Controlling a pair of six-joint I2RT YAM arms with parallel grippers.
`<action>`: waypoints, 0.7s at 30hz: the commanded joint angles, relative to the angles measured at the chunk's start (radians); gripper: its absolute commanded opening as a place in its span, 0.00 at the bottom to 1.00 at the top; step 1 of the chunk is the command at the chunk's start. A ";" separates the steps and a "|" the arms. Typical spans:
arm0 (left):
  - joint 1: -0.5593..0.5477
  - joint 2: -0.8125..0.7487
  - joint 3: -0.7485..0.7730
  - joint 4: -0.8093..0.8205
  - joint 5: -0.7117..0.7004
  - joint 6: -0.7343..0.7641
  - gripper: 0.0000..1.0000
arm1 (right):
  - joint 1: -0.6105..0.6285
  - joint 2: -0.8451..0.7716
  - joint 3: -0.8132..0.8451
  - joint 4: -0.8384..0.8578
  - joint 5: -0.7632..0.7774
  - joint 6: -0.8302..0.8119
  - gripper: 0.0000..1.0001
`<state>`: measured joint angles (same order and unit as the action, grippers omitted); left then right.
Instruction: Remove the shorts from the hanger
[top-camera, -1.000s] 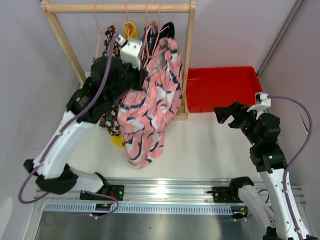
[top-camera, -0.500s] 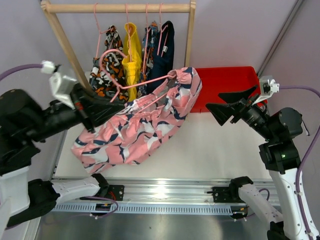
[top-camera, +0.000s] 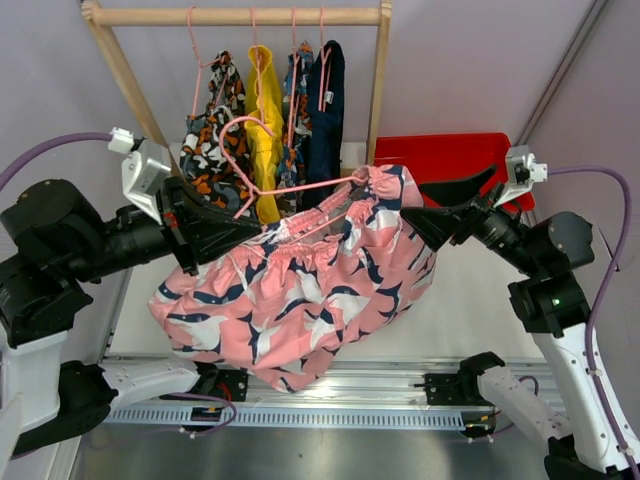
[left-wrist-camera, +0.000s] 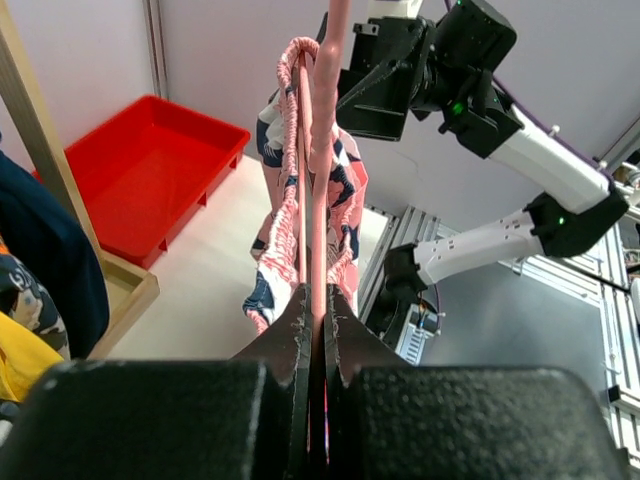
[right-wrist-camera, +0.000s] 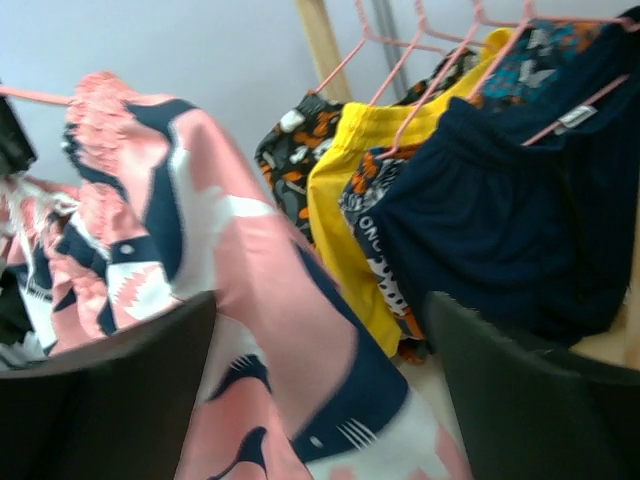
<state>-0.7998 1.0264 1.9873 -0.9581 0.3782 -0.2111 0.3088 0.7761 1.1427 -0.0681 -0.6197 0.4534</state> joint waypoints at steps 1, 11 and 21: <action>-0.007 -0.020 -0.038 0.094 0.005 -0.025 0.00 | 0.071 0.025 -0.029 0.131 -0.002 0.027 0.81; -0.007 -0.032 -0.073 0.024 -0.114 0.001 0.00 | 0.121 0.041 0.028 -0.050 0.319 -0.120 0.00; -0.007 -0.072 -0.165 -0.082 -0.228 0.027 0.00 | -0.253 0.123 0.117 -0.133 0.480 -0.027 0.00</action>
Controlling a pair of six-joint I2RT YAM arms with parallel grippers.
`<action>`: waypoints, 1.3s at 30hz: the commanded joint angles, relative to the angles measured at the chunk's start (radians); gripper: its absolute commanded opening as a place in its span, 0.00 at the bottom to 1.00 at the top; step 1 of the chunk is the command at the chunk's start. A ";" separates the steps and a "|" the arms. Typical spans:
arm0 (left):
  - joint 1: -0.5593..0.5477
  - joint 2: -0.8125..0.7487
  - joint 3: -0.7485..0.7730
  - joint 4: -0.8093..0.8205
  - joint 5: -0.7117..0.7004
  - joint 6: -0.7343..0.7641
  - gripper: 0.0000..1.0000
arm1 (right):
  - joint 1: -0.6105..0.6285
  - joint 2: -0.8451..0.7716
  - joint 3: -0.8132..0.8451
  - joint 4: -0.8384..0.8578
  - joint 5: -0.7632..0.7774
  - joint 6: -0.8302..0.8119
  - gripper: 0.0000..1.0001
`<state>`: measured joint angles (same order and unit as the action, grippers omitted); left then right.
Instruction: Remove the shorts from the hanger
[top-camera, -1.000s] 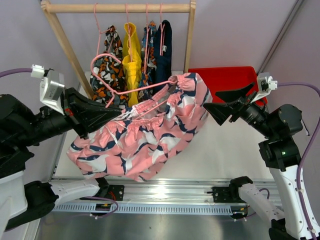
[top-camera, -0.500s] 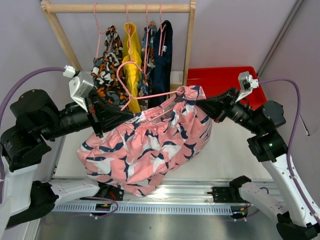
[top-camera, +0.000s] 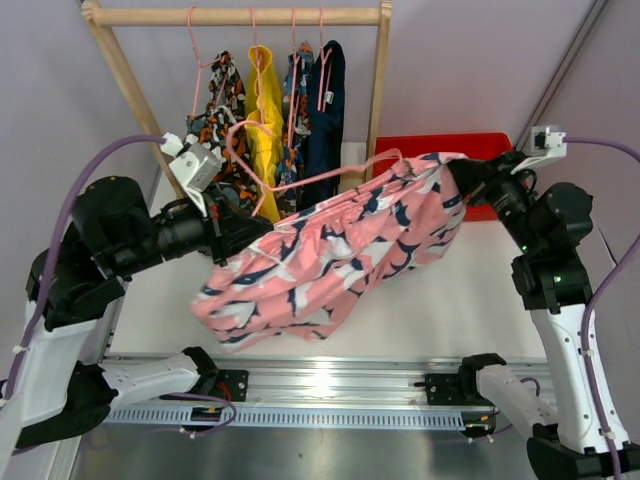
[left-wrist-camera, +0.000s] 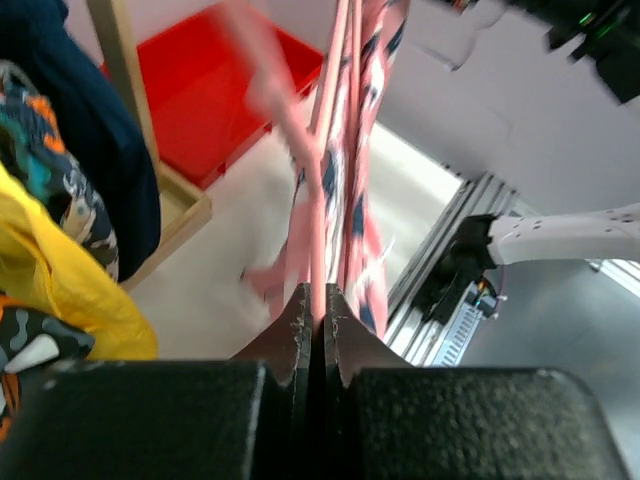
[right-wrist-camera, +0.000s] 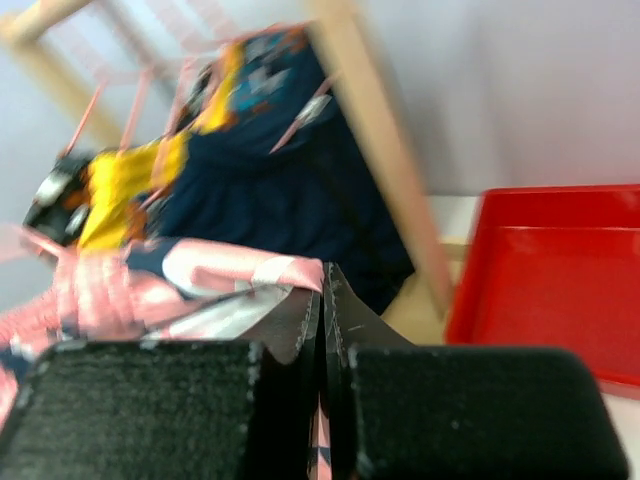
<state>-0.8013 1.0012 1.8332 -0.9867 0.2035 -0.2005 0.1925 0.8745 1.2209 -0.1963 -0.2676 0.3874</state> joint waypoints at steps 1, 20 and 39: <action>-0.006 -0.050 -0.014 -0.062 -0.058 0.016 0.00 | -0.166 0.030 0.037 -0.005 0.099 0.053 0.00; -0.006 0.098 -0.172 0.514 -0.340 -0.056 0.00 | 0.359 -0.009 -0.109 0.026 -0.282 -0.085 0.00; -0.012 0.108 -0.388 0.569 -0.443 -0.077 0.00 | -0.183 0.834 1.407 -0.237 0.018 -0.088 0.00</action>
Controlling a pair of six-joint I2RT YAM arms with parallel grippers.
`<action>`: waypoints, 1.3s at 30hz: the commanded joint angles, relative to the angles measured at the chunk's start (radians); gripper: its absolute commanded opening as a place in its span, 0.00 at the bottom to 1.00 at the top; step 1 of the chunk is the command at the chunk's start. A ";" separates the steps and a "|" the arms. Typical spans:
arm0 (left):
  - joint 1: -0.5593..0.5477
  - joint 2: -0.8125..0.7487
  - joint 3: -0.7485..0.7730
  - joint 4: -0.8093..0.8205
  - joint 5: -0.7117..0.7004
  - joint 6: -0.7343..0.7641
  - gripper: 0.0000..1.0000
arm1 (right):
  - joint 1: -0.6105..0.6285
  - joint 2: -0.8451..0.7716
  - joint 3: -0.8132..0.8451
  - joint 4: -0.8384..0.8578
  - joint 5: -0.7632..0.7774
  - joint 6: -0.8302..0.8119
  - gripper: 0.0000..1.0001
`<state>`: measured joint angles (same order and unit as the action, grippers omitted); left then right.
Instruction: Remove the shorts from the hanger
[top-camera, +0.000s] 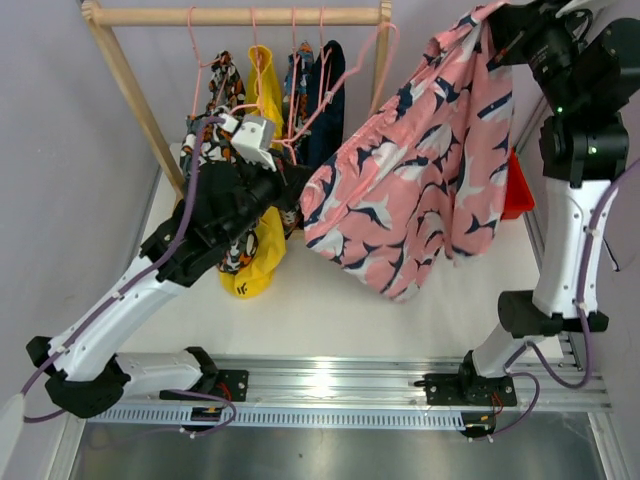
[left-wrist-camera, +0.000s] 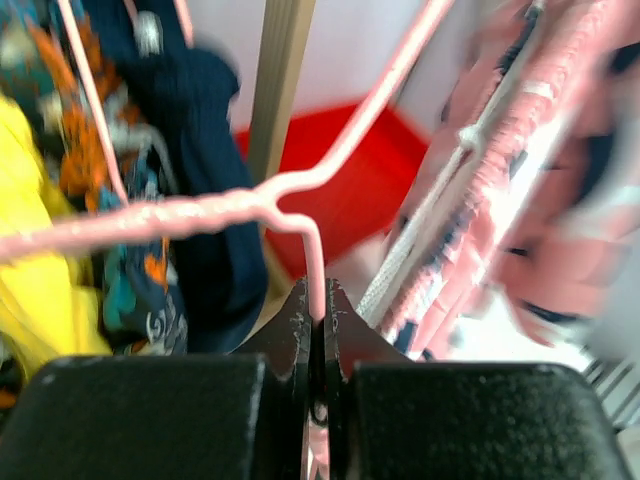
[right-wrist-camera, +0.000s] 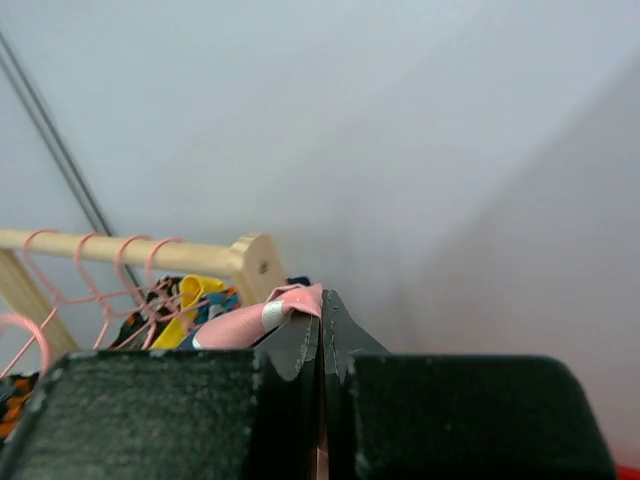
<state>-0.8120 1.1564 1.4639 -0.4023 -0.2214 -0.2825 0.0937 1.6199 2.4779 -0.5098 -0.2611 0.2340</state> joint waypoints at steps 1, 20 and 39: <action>-0.001 -0.044 -0.020 -0.006 -0.024 0.003 0.00 | -0.084 0.083 0.110 0.190 -0.006 0.057 0.00; -0.009 0.219 0.160 0.438 -0.199 -0.008 0.03 | 0.175 -0.311 -0.971 0.732 -0.151 -0.108 0.00; -0.004 0.327 0.656 0.238 -0.240 0.198 0.00 | 0.390 -0.897 -1.496 0.418 -0.072 -0.026 0.00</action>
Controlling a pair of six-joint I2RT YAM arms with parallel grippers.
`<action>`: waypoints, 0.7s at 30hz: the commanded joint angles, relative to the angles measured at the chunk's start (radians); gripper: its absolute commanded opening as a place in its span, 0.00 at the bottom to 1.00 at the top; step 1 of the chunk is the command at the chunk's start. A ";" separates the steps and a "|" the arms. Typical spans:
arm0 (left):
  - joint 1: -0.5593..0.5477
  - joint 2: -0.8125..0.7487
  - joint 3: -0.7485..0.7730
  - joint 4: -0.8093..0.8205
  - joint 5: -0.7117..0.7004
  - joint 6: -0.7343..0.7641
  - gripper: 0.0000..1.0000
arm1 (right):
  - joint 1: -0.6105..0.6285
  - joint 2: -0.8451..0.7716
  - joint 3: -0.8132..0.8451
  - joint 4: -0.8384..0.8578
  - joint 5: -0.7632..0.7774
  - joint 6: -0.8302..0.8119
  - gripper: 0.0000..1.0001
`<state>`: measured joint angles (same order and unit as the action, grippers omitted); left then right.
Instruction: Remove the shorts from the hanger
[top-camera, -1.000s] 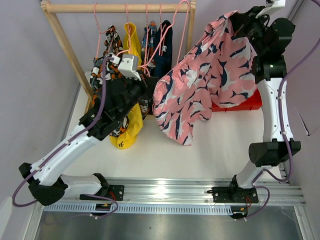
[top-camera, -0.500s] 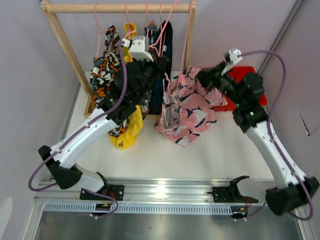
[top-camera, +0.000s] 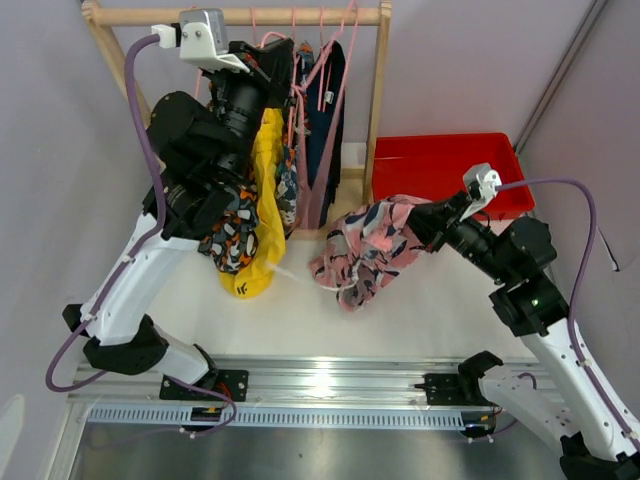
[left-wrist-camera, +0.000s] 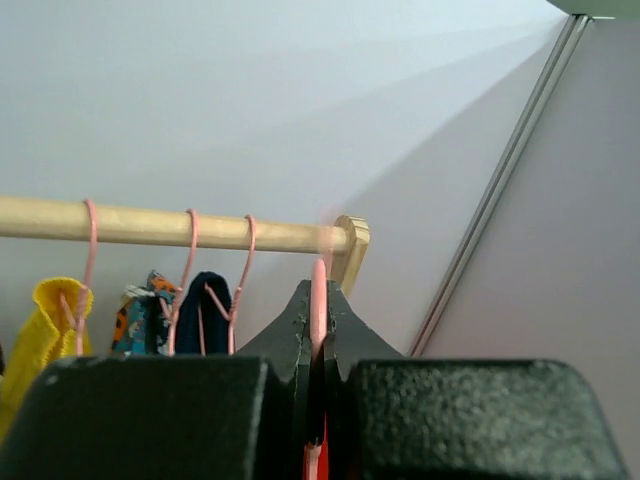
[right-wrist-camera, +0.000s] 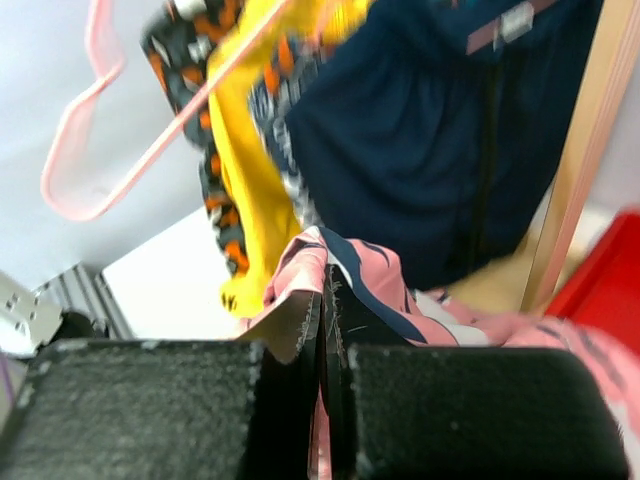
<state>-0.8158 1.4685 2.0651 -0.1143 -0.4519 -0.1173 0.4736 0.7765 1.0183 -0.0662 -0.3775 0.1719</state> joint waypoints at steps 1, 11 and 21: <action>-0.002 0.015 0.049 -0.064 0.005 0.030 0.00 | 0.013 -0.069 -0.044 -0.027 0.051 0.043 0.00; 0.000 -0.045 -0.059 -0.133 0.065 -0.001 0.00 | 0.014 0.039 0.173 -0.086 0.423 -0.055 0.00; 0.000 -0.336 -0.350 -0.180 0.019 0.005 0.00 | -0.205 0.775 1.375 -0.222 0.566 -0.200 0.00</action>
<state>-0.8158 1.2465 1.7424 -0.3264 -0.4061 -0.1219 0.3557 1.3991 2.0754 -0.2729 0.1253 0.0055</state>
